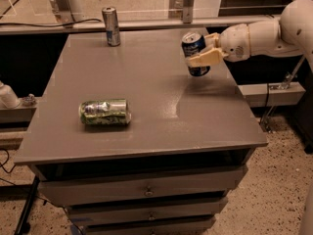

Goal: Place pepsi can upright

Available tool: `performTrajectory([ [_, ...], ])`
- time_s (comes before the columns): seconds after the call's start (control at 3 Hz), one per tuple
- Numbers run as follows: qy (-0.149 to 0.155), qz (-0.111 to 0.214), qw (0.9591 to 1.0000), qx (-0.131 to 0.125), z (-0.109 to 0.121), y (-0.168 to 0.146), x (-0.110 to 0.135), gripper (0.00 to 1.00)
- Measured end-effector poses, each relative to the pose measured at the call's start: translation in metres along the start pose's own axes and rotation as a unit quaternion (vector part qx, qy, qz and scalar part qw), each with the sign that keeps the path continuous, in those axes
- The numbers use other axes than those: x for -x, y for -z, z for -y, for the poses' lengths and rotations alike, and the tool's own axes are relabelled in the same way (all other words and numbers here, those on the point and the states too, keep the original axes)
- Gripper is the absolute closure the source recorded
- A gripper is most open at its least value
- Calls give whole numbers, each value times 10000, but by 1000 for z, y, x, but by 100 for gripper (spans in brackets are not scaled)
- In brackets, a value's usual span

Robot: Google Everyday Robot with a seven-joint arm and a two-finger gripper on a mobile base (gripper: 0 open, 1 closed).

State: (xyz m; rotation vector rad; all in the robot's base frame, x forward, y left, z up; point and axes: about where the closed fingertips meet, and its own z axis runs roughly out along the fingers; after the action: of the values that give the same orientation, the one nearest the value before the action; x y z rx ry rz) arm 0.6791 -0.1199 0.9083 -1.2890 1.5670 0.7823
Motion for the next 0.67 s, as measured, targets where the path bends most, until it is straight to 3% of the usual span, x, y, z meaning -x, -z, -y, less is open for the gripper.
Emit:
performTrajectory([
  [0.67,-469,1040,9934,-80,4,5,-19,100],
])
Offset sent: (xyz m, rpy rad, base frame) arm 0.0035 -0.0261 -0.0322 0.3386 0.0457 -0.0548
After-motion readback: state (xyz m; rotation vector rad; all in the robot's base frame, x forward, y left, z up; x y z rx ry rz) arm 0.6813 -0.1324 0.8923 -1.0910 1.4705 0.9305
